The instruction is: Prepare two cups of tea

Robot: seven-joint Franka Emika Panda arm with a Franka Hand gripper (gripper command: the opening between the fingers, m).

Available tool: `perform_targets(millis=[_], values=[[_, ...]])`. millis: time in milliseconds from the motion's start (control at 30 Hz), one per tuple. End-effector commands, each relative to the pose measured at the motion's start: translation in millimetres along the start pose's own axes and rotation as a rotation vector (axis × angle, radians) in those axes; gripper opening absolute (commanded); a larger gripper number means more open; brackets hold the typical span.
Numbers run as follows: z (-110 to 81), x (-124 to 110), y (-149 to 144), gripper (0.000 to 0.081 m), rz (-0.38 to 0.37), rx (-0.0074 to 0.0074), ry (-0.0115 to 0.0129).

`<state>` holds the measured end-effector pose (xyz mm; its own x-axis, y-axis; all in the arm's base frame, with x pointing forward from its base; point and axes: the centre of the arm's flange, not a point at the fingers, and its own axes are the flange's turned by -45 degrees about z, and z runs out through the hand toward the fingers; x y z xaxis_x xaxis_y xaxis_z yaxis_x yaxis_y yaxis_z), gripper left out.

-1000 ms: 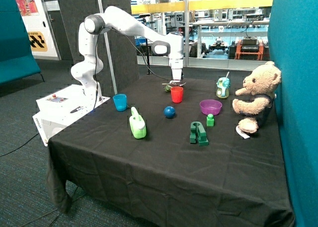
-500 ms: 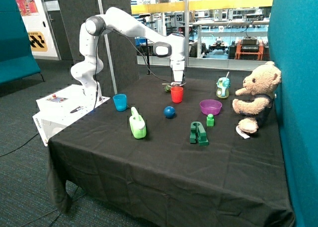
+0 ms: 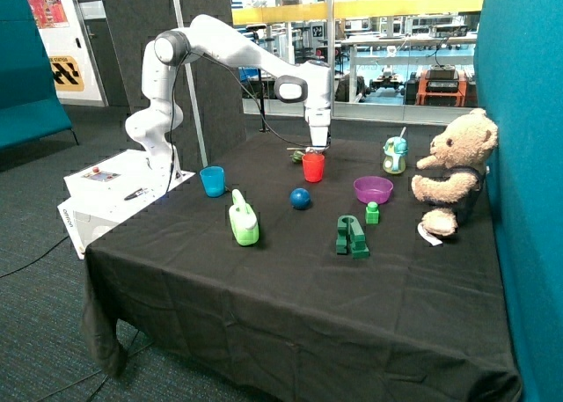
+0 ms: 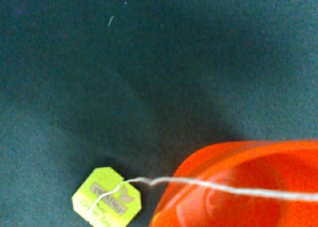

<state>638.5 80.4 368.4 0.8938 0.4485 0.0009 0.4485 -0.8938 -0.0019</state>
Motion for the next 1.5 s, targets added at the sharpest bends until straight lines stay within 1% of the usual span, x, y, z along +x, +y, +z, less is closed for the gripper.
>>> perform_targets(millis=[0, 33, 100, 200, 233, 267, 300, 333, 367, 400, 433, 533, 567, 600, 633, 667, 700, 733, 767, 800, 833, 867, 900, 933, 967, 1167, 1267, 1467], values=[[0.8, -4, -2, 0.0184, -0.001, -0.0019, -0.0009], [0.7, -6, -1, 0.0270, 0.000, -0.0019, -0.0009], [0.5, -9, -1, 0.0363, -0.001, -0.0019, -0.0009], [0.2, -13, 0, 0.0450, 0.000, -0.0019, -0.0009], [0.1, -14, 1, 0.0467, 0.000, -0.0019, -0.0009], [0.0, -16, 1, 0.0233, 0.002, -0.0019, -0.0009], [0.1, -17, 2, 0.0117, 0.003, -0.0019, -0.0009], [0.1, -18, 2, 0.0319, 0.003, -0.0019, -0.0009], [0.2, -19, 2, 0.0427, 0.004, -0.0019, -0.0009], [0.1, -20, 3, 0.0500, 0.005, -0.0019, -0.0009], [0.1, -21, 3, 0.0534, 0.004, -0.0019, -0.0009], [-0.5, -22, 2, 0.0546, 0.003, -0.0019, -0.0009], [-0.7, -22, 2, 0.0565, 0.001, -0.0019, -0.0009], [-1.0, -22, 2, 0.0283, 0.002, -0.0019, -0.0009], [-1.1, -22, 2, 0.0434, 0.002, -0.0019, -0.0009], [-1.4, -22, 2, 0.0512, 0.002, -0.0019, -0.0009], [-1.6, -22, 1, 0.0554, 0.000, -0.0019, -0.0009], [-1.7, -22, 1, 0.0277, -0.001, -0.0019, -0.0009], [-1.9, -21, 0, 0.0439, -0.002, -0.0019, -0.0009], [-2.1, -21, 0, 0.0518, -0.003, -0.0019, -0.0009], [-2.3, -21, -1, 0.0259, -0.006, -0.0019, -0.0009], [-2.5, -20, -1, 0.0429, -0.013, -0.0019, -0.0009], [-2.5, -20, -2, 0.0513, -0.009, -0.0019, -0.0009], [-2.6, -19, -3, 0.0558, -0.015, -0.0019, -0.0009], [-2.5, -19, -3, 0.0579, -0.011, -0.0019, -0.0009], [-2.0, -16, -5, 0.0612, -0.019, -0.0019, -0.0009], [-1.0, -15, -6, 0.0593, -0.018, -0.0019, -0.0009], [0.8, -14, -6, 0.0583, -0.019, -0.0019, -0.0009]])
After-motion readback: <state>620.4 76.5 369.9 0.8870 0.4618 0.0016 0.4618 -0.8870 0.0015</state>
